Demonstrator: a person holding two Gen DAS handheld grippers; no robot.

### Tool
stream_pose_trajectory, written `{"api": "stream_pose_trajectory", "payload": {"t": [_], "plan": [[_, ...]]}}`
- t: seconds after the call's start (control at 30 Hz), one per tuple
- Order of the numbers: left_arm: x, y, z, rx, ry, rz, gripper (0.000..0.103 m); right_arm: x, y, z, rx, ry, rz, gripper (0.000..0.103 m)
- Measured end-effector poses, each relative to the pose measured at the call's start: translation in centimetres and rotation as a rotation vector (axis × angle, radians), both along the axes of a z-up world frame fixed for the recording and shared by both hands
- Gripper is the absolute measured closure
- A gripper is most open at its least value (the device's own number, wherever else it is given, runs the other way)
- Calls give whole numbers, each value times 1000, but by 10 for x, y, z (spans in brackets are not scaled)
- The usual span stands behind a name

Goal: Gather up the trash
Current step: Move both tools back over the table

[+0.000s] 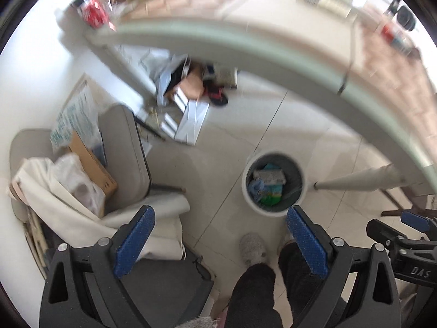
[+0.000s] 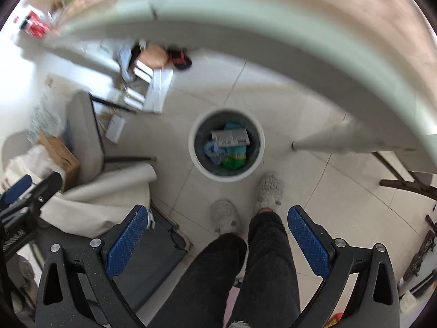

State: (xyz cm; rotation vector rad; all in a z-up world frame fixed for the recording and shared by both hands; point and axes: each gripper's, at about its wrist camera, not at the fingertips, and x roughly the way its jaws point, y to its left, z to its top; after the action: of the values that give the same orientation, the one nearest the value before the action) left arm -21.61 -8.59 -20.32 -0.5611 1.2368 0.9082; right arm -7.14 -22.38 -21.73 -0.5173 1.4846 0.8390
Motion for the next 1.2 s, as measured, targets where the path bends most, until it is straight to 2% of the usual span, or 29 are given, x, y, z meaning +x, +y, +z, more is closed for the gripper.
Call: {"api": "stream_pose_trajectory", "payload": {"t": [0.23, 0.33, 0.5, 0.6, 0.77, 1.0, 1.2], "plan": [[33, 1, 84, 114, -113, -63, 4, 30, -9, 110, 125, -80, -77, 0], [59, 2, 108, 152, -135, -93, 4, 54, -12, 143, 164, -105, -109, 0], [109, 11, 139, 204, -146, -134, 4, 107, -13, 177, 206, -128, -173, 0], [142, 20, 149, 218, -137, -146, 4, 149, -9, 187, 216, -129, -215, 0], [207, 40, 151, 206, -110, -153, 4, 225, 9, 185, 208, -103, -251, 0], [294, 83, 135, 186, -66, -134, 4, 324, 55, 169, 173, -97, -250, 0], [342, 124, 109, 132, -24, -72, 4, 384, 103, 147, 123, -99, -210, 0]]}}
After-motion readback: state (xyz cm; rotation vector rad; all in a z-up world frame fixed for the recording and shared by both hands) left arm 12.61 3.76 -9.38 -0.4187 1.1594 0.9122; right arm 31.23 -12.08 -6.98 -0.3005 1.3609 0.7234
